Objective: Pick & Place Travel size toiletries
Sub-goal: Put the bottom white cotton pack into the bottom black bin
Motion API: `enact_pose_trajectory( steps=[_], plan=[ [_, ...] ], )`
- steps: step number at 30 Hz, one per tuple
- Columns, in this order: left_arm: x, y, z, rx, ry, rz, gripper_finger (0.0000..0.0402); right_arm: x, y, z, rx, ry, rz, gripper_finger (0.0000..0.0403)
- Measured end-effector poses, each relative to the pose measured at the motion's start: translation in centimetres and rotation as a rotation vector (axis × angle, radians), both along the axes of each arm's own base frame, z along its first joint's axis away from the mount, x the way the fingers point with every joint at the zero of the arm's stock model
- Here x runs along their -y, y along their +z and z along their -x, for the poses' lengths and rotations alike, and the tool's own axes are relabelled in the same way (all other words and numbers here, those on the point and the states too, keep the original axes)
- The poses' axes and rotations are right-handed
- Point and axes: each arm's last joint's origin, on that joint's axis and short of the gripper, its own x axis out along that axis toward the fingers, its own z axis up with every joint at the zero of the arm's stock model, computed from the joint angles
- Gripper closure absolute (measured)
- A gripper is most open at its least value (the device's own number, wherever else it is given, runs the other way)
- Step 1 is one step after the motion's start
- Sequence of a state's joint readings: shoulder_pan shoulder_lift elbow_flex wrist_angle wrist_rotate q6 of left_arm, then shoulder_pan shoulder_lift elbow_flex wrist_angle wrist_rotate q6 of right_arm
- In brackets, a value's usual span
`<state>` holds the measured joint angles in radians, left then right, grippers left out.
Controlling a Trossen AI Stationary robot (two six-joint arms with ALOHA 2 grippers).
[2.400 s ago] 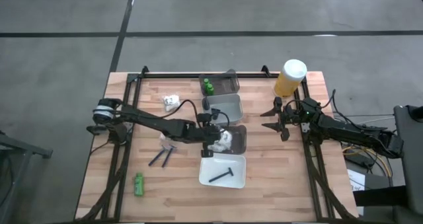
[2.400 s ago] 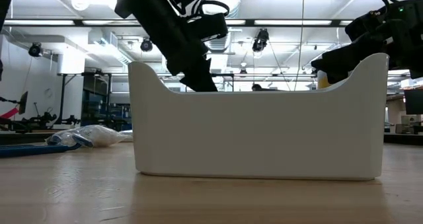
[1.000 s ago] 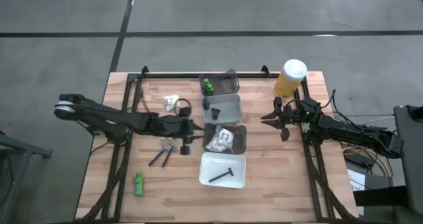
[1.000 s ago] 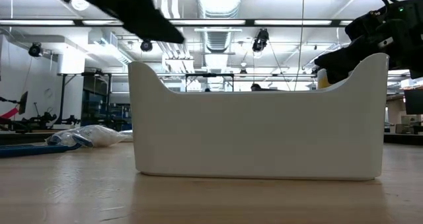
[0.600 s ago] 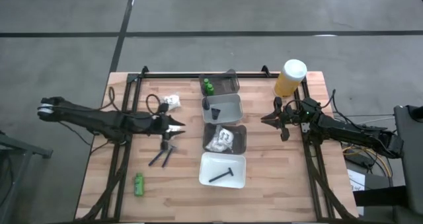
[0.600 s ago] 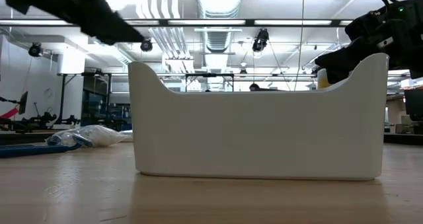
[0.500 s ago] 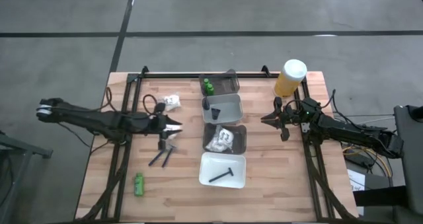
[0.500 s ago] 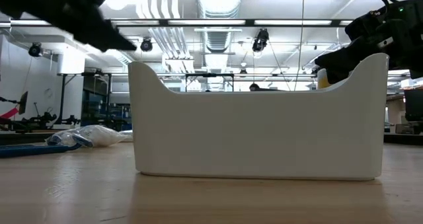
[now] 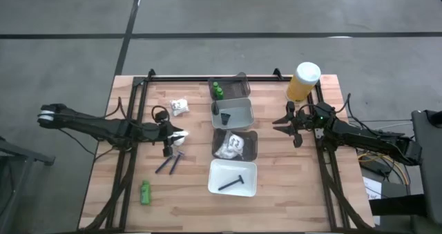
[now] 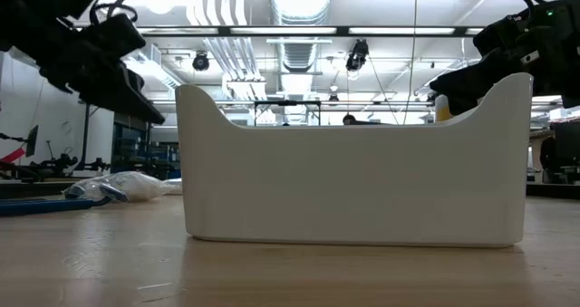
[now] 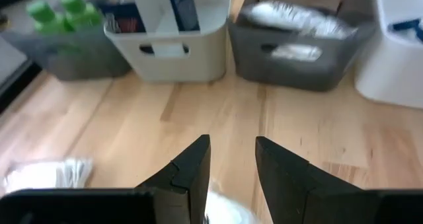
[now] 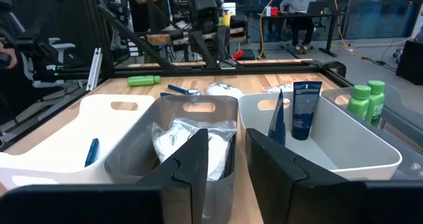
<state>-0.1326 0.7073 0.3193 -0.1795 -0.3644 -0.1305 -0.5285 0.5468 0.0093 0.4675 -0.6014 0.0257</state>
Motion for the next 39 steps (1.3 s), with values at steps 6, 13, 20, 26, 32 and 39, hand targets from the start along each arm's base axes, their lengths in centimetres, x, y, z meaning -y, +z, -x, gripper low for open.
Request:
enact_pose_trajectory(
  steps=[6, 13, 20, 26, 32, 39],
  plan=[
    [0.0, -1.6, 0.2, -0.108, 0.046, 0.055, 0.0275, 0.0, 0.0, 0.0, 0.000, 0.000, 0.000, 0.0286],
    [0.0, -3.7, 0.5, -0.213, 0.082, 0.100, 0.0275, 0.0, 0.0, 0.0, 0.000, 0.000, 0.000, 0.0267],
    [0.0, -4.7, 0.3, -0.272, 0.096, 0.106, 0.0275, 0.0, 0.0, 0.0, 0.000, 0.000, 0.000, 0.0250],
    [0.0, -5.9, 0.0, -0.314, 0.124, 0.118, 0.0275, 0.0, 0.0, 0.0, 0.000, 0.000, 0.000, 0.0236],
    [0.1, -6.2, -0.3, -0.316, 0.118, 0.109, 0.0283, 0.0, 0.0, 0.0, 0.000, 0.000, 0.000, 0.0222],
    [0.0, -6.2, -0.3, -0.314, 0.119, 0.087, 0.0349, 0.0, 0.0, 0.0, 0.000, 0.000, 0.000, 0.0210]
  ],
)
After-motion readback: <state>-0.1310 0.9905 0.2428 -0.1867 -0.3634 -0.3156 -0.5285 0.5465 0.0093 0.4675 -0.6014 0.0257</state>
